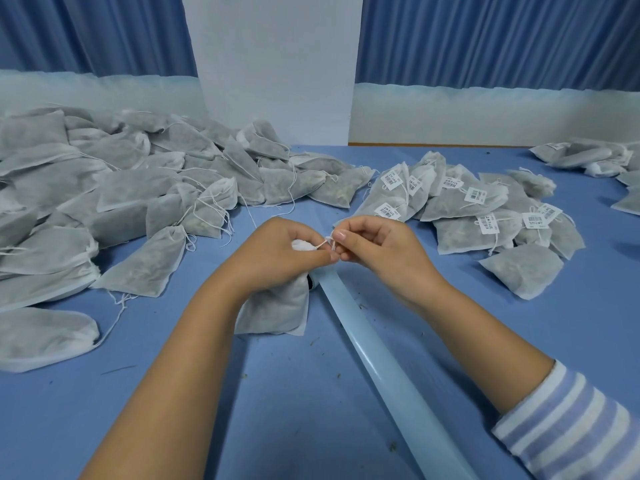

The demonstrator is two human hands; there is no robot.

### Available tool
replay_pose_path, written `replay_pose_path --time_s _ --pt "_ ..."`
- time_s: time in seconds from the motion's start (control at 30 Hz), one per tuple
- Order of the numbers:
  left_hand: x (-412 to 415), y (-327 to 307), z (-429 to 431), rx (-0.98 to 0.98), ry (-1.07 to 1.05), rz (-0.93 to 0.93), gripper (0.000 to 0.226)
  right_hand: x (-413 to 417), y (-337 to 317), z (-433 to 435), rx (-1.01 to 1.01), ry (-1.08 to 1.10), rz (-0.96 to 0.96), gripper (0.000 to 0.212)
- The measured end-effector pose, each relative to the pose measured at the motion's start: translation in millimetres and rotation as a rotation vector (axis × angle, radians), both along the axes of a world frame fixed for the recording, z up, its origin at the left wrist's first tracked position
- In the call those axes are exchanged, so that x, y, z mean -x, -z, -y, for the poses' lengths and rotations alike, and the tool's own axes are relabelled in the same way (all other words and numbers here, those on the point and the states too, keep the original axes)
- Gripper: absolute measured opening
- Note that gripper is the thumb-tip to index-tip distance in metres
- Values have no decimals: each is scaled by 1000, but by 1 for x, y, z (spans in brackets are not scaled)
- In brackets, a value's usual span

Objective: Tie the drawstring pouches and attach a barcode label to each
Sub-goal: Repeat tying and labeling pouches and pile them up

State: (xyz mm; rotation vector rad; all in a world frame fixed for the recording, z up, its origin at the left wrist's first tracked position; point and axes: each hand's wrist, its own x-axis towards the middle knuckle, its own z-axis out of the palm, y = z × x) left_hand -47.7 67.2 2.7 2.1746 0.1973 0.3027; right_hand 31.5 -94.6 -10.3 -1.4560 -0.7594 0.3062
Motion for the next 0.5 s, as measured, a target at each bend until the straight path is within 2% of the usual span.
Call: replay_pose_path --time_s 0.5 --pt "0 -4 4 -68 60 41 12 0 -2 0 -58 84 -83 11"
